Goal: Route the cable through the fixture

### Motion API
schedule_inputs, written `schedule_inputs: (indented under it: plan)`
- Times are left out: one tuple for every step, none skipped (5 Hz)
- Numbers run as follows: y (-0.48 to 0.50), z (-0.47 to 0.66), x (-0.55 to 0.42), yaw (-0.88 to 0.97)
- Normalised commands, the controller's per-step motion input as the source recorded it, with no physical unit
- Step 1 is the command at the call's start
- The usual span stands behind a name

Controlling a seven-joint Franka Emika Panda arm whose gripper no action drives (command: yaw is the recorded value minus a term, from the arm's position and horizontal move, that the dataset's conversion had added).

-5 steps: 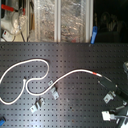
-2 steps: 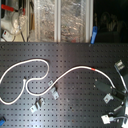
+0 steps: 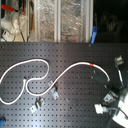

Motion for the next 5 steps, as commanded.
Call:
schedule_inputs:
  plan:
    - [0.000,0.02,0.000,0.01]
    - [0.072,0.05,-0.113,0.82]
    - [0.206,0.00,-0.005,0.09]
    - [0.130,0.03,-0.091,-0.07]
    - [0.010,0.01,-0.014,0.00]
